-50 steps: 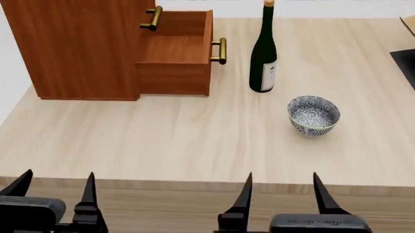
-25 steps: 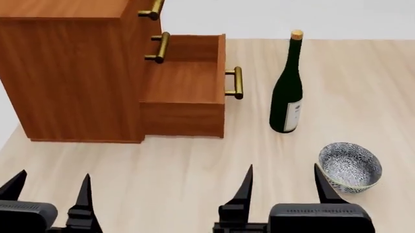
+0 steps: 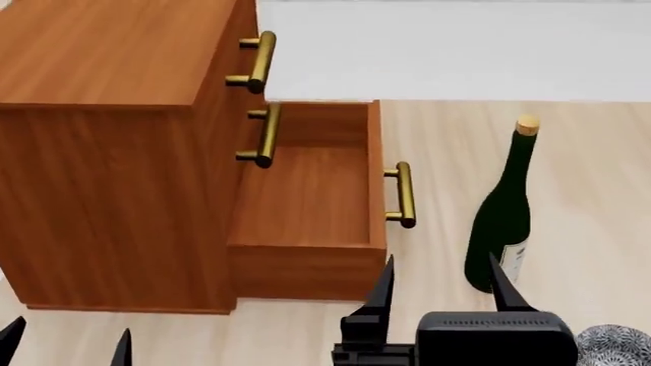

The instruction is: Put the bowl in the bottom drawer of the cabinet.

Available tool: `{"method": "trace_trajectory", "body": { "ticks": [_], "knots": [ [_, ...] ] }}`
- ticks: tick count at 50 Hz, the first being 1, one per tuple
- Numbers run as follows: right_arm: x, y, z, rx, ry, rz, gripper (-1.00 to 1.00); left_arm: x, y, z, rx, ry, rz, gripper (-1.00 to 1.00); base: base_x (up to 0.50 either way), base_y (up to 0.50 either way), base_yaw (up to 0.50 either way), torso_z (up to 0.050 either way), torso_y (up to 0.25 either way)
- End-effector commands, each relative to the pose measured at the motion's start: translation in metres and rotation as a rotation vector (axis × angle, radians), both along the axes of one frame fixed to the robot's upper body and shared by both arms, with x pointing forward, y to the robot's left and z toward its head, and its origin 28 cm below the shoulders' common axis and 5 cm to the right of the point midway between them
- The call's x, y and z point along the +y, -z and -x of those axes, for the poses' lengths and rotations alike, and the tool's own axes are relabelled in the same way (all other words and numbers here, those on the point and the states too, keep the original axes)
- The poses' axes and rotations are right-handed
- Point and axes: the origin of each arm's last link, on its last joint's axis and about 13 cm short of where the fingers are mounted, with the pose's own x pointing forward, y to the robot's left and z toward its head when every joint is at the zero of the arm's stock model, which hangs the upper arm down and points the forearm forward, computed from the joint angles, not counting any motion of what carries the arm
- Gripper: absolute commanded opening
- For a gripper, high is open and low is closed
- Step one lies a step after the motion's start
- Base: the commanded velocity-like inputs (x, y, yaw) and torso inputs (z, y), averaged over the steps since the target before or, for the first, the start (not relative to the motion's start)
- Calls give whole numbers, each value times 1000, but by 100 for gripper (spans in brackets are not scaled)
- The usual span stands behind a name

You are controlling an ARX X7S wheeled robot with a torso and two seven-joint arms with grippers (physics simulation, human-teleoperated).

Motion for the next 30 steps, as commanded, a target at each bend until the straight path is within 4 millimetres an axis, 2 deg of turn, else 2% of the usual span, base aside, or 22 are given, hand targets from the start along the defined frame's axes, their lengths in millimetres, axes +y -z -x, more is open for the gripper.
{"method": "trace_trajectory", "body": {
  "ticks": [1,30],
  "knots": [
    [1,1,-2,4,0,2,100,0,4,4,8,11,0,100,500,129,0,0,0],
    [0,1,-1,1,4,-3,100,-1,7,6,9,6,-10,100,500,132,0,0,1]
  ]
}}
